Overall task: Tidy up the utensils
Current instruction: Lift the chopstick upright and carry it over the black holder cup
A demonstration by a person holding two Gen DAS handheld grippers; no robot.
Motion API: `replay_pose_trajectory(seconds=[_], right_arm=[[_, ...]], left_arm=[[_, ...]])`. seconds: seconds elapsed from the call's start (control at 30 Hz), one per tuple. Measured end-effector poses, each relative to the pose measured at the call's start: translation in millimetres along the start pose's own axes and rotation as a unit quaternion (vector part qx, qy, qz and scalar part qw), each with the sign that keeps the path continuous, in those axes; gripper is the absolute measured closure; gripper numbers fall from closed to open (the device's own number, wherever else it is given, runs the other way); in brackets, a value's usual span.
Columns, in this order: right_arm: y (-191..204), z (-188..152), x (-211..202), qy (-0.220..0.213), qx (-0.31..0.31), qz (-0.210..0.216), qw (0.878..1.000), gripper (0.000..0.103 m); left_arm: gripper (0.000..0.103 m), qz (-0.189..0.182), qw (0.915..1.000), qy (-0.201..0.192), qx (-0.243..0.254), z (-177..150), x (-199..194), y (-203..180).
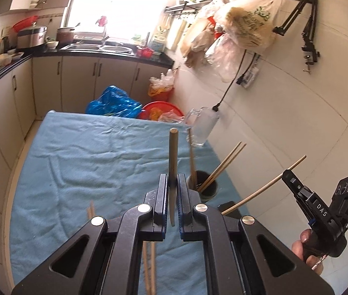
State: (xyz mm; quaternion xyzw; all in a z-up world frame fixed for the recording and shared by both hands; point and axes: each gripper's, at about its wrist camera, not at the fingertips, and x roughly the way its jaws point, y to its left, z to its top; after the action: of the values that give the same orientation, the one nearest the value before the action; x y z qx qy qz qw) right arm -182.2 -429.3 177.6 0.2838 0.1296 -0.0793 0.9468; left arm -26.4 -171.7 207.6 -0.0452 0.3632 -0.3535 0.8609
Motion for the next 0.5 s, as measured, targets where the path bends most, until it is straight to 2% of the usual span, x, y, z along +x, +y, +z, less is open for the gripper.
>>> replay_pose_trajectory(seconds=[0.23, 0.5], right_arm=[[-10.3, 32.1, -10.4, -0.035, -0.002, -0.013, 0.999, 0.096], [-23.8, 59.0, 4.3, -0.046, 0.002, -0.028, 0.999, 0.096]], left_arm=[[0.097, -0.020, 0.9998, -0.007, 0.007, 31.7, 16.8, -29.9], [0.097, -0.033, 0.9991, -0.017, 0.020, 57.4, 40.4, -58.1]])
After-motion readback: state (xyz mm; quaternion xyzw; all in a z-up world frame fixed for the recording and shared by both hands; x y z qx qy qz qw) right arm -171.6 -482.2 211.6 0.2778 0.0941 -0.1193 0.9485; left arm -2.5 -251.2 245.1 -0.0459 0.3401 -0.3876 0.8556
